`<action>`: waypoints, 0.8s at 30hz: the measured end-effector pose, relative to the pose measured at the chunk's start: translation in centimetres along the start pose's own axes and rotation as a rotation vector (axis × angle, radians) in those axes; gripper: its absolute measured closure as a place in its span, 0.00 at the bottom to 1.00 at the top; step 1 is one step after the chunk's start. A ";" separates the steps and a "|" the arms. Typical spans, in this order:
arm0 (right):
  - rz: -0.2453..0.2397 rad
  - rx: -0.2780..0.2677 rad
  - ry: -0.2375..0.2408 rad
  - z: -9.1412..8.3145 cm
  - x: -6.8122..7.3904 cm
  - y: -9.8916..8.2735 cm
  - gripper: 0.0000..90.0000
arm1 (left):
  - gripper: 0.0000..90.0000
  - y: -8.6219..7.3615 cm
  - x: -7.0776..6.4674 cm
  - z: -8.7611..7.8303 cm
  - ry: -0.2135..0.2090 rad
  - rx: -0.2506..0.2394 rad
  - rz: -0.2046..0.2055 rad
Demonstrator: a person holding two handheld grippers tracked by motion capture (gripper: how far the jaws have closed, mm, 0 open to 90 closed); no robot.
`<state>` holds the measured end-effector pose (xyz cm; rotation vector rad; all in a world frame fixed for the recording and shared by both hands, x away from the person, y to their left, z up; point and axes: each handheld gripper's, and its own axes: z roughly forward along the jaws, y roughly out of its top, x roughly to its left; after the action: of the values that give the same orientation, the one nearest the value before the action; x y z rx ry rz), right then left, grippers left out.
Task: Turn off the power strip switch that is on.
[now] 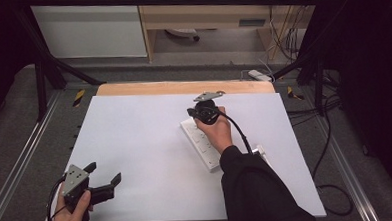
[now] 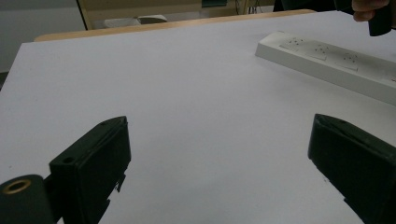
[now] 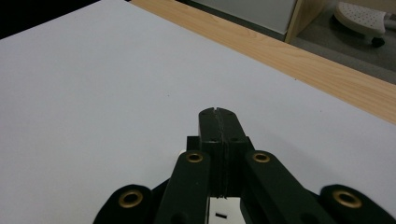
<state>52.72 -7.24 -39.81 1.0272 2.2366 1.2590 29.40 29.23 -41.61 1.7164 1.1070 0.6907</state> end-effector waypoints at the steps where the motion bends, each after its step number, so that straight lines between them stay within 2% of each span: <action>1: 0.002 0.003 0.000 0.0 0.1 -0.1 1.00 | 0.06 0.0 0.0 0.0 -0.001 0.001 0.001; 9: -0.004 0.036 0.009 0.4 0.5 -0.5 1.00 | 0.06 0.0 0.0 0.0 -0.005 0.003 0.002; 13: -0.003 0.062 -0.008 0.5 0.6 -0.9 1.00 | 0.06 0.0 0.0 0.0 -0.005 0.003 0.001; 24: -0.003 0.095 0.006 1.0 0.8 -2.1 1.00 | 0.06 0.0 0.0 0.0 -0.007 0.006 0.004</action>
<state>51.89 -6.78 -42.09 1.0549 2.3214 1.1657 29.40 29.20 -41.65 1.7256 1.1018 0.6841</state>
